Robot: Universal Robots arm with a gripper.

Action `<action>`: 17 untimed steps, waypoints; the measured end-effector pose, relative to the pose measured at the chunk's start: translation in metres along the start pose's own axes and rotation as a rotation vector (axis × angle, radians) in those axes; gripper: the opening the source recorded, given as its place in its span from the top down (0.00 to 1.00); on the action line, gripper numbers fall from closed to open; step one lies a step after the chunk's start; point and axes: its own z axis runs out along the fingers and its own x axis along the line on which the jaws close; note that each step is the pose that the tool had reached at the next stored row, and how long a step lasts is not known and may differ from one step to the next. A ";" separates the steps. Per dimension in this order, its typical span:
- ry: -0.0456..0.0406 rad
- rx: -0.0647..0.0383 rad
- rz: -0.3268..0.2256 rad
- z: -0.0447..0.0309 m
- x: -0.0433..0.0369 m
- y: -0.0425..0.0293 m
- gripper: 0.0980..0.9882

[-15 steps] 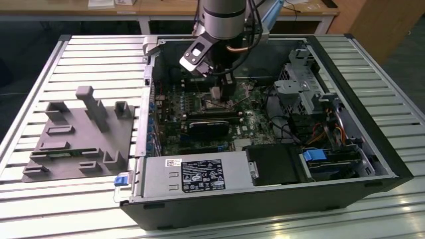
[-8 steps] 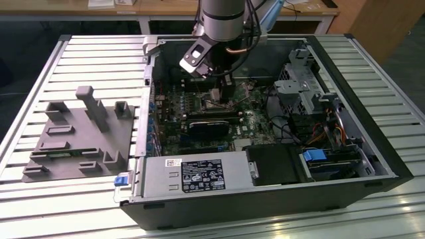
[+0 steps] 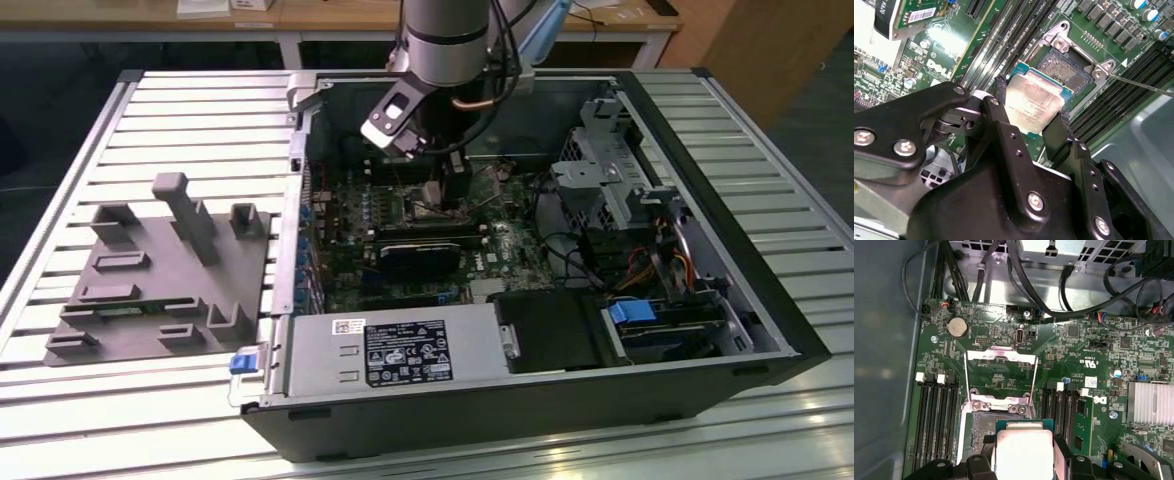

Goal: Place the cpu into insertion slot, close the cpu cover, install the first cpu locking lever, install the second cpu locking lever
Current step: 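Place the cpu into insertion slot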

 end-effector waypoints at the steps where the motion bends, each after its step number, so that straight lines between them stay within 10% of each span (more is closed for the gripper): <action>1: -0.0017 0.000 0.000 0.0007 0.0007 0.0000 0.50; 17: -0.0060 0.001 0.038 0.0089 0.0126 -0.0015 0.50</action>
